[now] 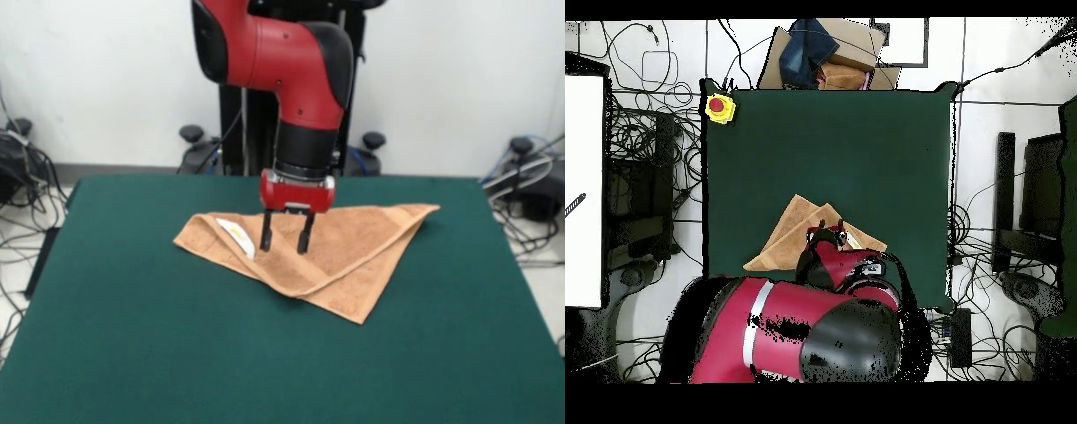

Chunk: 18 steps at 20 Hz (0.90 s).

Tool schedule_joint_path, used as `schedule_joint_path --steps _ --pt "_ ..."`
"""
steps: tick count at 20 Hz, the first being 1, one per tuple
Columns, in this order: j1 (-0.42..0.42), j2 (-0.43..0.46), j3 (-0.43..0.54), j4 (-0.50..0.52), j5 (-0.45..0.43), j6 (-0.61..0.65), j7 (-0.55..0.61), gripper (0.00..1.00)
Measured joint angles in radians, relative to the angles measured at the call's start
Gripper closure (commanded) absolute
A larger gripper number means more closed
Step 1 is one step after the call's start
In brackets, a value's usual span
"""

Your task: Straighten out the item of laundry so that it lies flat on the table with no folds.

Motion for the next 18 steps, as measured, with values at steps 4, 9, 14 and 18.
schedule_joint_path --steps 4,9,14,18 --pt "0.0 0.021 0.0 -0.005 0.014 -0.076 0.0 0.0" --pt "0.004 0.05 0.0 -0.005 0.06 -0.199 0.0 0.0" --pt "0.01 0.079 0.0 -0.006 0.111 -0.291 0.0 0.0" --pt "0.011 0.098 0.0 -0.006 0.138 -0.31 0.0 0.0"
